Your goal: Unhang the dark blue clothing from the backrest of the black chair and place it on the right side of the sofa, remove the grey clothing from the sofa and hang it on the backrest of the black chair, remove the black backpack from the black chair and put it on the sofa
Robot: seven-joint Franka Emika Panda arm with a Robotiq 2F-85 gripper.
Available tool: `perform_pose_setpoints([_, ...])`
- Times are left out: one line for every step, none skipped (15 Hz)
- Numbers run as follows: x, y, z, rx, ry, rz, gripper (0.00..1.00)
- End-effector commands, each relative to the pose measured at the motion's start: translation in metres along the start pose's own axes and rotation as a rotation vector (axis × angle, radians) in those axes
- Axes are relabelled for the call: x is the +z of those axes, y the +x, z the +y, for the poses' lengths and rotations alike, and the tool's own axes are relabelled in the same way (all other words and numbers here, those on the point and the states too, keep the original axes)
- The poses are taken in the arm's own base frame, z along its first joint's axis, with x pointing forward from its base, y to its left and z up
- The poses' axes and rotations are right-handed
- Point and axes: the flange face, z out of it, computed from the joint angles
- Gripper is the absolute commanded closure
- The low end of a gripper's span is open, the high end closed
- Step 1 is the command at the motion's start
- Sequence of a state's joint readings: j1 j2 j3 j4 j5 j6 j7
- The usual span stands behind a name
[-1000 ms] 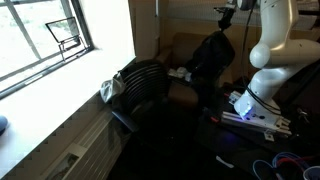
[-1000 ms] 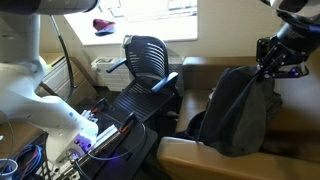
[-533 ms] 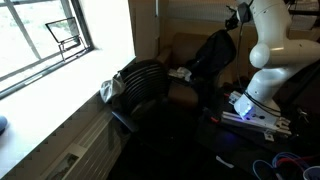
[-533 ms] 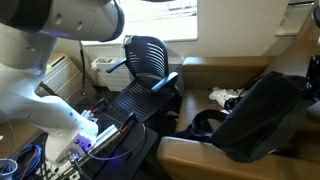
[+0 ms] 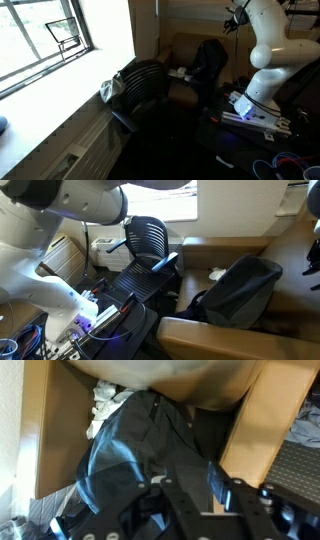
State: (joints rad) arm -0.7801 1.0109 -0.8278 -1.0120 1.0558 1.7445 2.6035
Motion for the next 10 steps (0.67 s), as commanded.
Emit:
perform_pose_setpoints([-0.009,-0.006,0.009,-0.032,-0.01,-0.037,0.3])
perform_pose_setpoints([-0.017,-0.012,0.017,-0.063,0.005,-0.076,0.22])
perform_pose_setpoints([-0.022,-0.018,0.024,-0.125,0.013,-0.118,0.15])
perform_pose_setpoints([-0.039,-0.024,0.038,-0.185,0.018,-0.139,0.07])
perform_pose_setpoints([-0.051,-0.024,0.05,-0.239,0.025,-0.138,0.02])
perform_pose_setpoints([-0.071,-0.023,0.068,-0.297,0.025,-0.129,0.0])
perform_pose_setpoints([-0.092,-0.022,0.089,-0.352,0.032,-0.13,0.0])
perform_pose_setpoints([-0.11,-0.018,0.105,-0.407,0.024,-0.127,0.0])
perform_pose_setpoints([-0.122,-0.012,0.128,-0.461,0.003,-0.12,0.0])
perform_pose_setpoints([-0.136,-0.004,0.148,-0.513,-0.023,-0.112,0.0])
